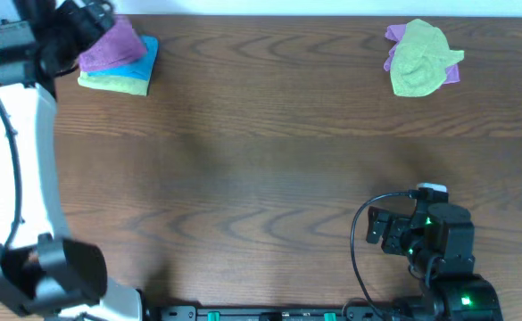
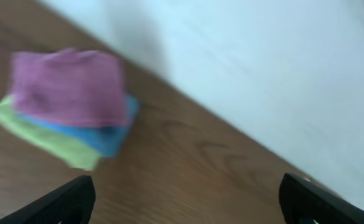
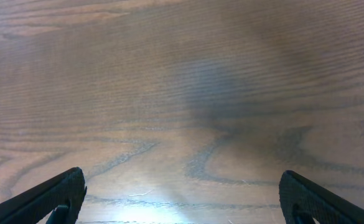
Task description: Fold the cloth
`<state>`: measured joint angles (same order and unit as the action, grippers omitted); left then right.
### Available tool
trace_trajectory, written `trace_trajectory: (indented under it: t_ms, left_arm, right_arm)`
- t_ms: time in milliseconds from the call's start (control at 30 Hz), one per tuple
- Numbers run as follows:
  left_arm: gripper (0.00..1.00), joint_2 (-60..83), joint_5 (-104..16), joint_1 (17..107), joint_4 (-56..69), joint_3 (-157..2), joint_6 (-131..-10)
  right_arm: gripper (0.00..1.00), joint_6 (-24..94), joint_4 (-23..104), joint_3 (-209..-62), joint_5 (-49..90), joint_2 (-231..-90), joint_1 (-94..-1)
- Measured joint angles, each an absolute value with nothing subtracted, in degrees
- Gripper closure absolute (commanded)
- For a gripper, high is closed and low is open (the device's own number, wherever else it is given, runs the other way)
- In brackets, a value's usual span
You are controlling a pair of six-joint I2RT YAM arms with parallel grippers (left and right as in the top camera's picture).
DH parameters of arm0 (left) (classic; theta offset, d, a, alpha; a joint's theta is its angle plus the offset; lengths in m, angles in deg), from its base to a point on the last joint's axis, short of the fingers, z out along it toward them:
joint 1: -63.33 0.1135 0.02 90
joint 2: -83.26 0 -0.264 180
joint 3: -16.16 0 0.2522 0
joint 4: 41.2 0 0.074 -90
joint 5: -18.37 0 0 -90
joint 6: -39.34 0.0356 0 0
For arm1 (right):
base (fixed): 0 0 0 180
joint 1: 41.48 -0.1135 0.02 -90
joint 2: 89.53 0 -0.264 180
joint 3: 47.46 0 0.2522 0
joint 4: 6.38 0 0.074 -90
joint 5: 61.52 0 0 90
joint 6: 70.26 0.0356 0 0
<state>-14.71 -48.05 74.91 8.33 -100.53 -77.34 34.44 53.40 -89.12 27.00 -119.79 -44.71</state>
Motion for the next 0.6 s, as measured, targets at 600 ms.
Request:
trace_trajectory:
  t_ms: [600]
  left_arm:
    - [0.05,-12.4,-53.5,63.0,8.4,-76.7,-64.1]
  right_arm:
    - [0.01,34.4,53.4,-89.1,27.0,-119.8,-44.7]
